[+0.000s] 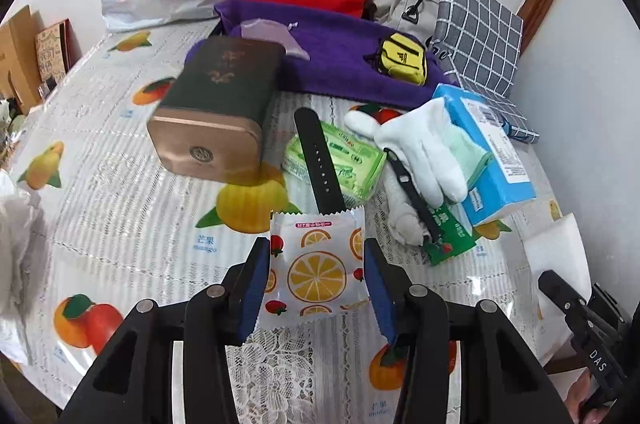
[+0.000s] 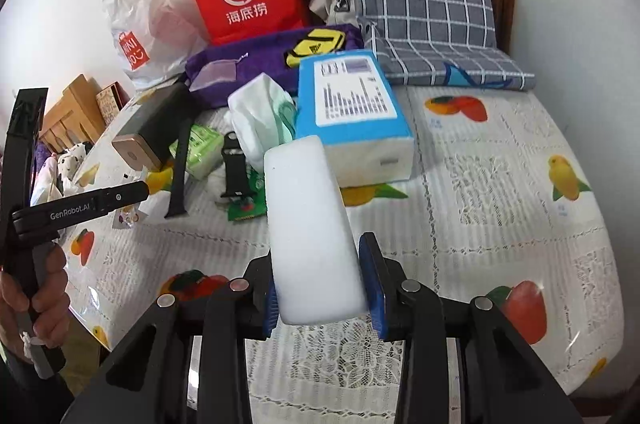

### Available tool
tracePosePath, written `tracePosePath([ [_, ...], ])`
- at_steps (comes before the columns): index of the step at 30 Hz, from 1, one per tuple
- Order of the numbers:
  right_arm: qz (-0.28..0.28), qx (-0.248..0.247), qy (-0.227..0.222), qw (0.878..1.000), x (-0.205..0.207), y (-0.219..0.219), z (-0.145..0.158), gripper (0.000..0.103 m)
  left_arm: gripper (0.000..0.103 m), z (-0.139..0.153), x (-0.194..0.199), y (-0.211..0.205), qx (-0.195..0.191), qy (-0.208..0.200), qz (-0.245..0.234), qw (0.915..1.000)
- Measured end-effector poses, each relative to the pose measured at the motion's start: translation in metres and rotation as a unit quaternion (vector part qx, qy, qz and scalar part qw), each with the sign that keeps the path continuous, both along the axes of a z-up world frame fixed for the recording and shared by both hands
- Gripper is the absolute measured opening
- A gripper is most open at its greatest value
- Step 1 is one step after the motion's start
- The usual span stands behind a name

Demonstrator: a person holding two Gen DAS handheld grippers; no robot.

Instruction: Organize soft objects

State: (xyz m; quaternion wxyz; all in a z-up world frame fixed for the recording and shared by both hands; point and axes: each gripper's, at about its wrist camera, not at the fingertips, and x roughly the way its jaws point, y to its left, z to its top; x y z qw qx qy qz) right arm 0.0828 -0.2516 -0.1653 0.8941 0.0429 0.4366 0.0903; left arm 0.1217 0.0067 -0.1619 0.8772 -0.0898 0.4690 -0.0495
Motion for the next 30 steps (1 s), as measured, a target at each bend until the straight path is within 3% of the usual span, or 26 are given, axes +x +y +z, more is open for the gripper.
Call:
tracePosePath([
  [13,0.006,-0.006,-0.036,0.999,0.001,0.013,0.047,0.035,0.044,0.043,-0.005,0.001,0.005,-0.026,0.005,0.9996],
  [30,0.015,-0.008,-0.055,0.998,0.027,0.023,0.081,0.035,0.044,0.076,0.015,0.012,0.016,-0.041,0.021,0.9988],
])
